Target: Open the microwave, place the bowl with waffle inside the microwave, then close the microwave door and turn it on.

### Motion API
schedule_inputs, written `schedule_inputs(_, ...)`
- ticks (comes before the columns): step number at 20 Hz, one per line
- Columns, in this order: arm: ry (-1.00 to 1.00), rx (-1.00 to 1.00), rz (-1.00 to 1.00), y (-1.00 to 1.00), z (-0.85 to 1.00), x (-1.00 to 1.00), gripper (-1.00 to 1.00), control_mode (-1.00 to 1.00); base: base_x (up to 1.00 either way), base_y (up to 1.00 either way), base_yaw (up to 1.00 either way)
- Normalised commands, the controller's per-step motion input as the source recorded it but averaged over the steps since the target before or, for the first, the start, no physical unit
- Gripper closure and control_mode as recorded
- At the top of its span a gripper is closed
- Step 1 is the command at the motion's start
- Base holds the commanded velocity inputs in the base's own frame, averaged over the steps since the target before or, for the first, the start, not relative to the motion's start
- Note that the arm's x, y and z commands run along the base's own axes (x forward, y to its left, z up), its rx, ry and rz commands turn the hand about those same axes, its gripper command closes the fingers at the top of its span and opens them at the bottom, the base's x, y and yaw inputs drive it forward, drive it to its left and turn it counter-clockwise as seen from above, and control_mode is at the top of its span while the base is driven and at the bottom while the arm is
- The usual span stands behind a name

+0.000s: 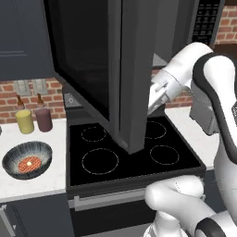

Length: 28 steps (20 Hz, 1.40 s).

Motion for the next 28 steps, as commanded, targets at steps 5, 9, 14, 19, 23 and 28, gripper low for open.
schedule_inputs(5, -0.18, 0.00, 0.03, 0.93, -0.34, 0.00, -1.00, -1.00, 0.00, 0.00, 0.00)
schedule_inputs(9, -0.08, 0.16, -0.02, -0.11, -0.50, -0.01, -1.00, -1.00, 0.00, 0.00, 0.00)
schedule_inputs(14, -0.01, 0.32, -0.04, -0.93, -0.72, -0.04, -1.00, -1.00, 0.00, 0.00, 0.00)
schedule_inputs(19, 0.07, 0.29, -0.11, -0.30, -0.99, 0.56, -1.00, -1.00, 0.00, 0.00, 0.00)
schedule_inputs(23, 0.15, 0.23, -0.16, 0.59, -0.75, 0.98, -1.00, -1.00, 0.00, 0.00, 0.00)
schedule_inputs(28, 0.14, 0.14, -0.22, 0.93, -0.22, 0.97, -1.00, -1.00, 0.00, 0.00, 0.00)
